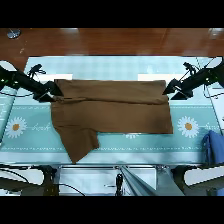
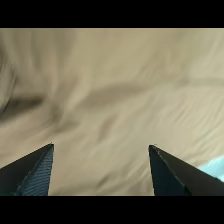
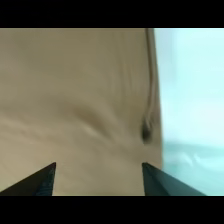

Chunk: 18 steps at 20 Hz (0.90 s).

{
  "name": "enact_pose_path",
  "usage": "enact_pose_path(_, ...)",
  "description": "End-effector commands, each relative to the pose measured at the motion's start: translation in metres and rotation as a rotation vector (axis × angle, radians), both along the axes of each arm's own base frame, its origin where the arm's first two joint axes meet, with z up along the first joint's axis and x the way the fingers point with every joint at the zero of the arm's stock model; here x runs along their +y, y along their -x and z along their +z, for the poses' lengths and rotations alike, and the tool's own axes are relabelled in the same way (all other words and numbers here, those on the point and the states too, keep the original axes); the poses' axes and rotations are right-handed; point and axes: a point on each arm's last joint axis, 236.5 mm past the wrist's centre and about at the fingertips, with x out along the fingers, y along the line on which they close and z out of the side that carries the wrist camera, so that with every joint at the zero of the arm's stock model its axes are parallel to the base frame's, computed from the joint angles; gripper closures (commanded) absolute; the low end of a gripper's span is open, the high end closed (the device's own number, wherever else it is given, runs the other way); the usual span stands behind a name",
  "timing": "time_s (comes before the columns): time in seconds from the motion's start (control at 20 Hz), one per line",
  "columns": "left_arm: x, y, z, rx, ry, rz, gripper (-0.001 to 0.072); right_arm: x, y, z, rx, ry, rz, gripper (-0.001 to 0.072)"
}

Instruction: Fold the shirts.

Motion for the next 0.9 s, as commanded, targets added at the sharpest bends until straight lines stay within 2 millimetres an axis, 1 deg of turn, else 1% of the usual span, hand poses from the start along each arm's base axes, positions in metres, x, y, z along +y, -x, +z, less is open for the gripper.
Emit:
enact_pose_path(0.0, 0.035, 0.043, 0.010, 0.107, -0.110, -0.013, 0.0001, -0.032, 0.033, 0.013, 0.038, 0.105, 0.042, 0.0090)
enact_pose_path(0.05, 0.037, 0.048, 0.011, 0.077, -0.095, 0.041, 0.0001, -0.032, 0.031, 0.020, -0.024, 0.084, 0.001, 0.0090)
enact_pose_path(0.1, 0.038, 0.057, 0.010, 0.048, -0.085, 0.078, 0.0001, -0.027, 0.027, 0.030, -0.117, 0.036, -0.046, 0.0090)
enact_pose_path(0.15, 0.040, 0.072, 0.005, 0.035, -0.085, 0.087, 0.0001, -0.020, 0.027, 0.037, -0.201, -0.010, -0.084, 0.0090)
enact_pose_path(0.2, 0.044, 0.091, -0.001, 0.037, -0.082, 0.108, 0.0001, -0.011, 0.032, 0.043, -0.265, -0.050, -0.115, 0.0090)
enact_pose_path(0.25, 0.048, 0.108, -0.008, 0.054, -0.076, 0.151, 0.0002, -0.002, 0.043, 0.043, -0.300, -0.074, -0.134, 0.0090)
enact_pose_path(0.3, 0.052, 0.123, -0.015, 0.068, -0.065, 0.208, 0.0001, 0.006, 0.055, 0.041, -0.309, -0.087, -0.147, 0.0090)
enact_pose_path(0.35, 0.050, 0.133, -0.021, 0.068, -0.031, 0.284, 0.0001, 0.015, 0.067, 0.037, -0.309, -0.107, -0.155, 0.0090)
enact_pose_path(0.45, 0.032, 0.141, -0.029, 0.011, 0.050, 0.373, 0.0001, 0.032, 0.087, 0.031, -0.306, -0.157, -0.155, 0.0090)
enact_pose_path(0.55, 0.021, 0.150, -0.040, 0.003, 0.054, 0.406, 0.0001, 0.040, 0.099, 0.028, -0.293, -0.182, -0.161, 0.0090)
enact_pose_path(0.6, 0.013, 0.152, -0.043, 0.007, 0.076, 0.422, 0.0001, 0.042, 0.102, 0.027, -0.291, -0.184, -0.161, 0.0090)
enact_pose_path(0.7, -0.016, 0.151, -0.042, -0.006, 0.181, 0.416, 0.0001, 0.044, 0.104, 0.029, -0.287, -0.196, -0.159, 0.0090)
enact_pose_path(0.8, -0.050, 0.151, -0.046, -0.026, 0.257, 0.400, 0.0002, 0.053, 0.102, 0.037, -0.302, -0.245, -0.156, 0.0090)
enact_pose_path(0.85, -0.062, 0.154, -0.053, -0.023, 0.253, 0.390, 0.0002, 0.058, 0.098, 0.043, -0.315, -0.276, -0.164, 0.0090)
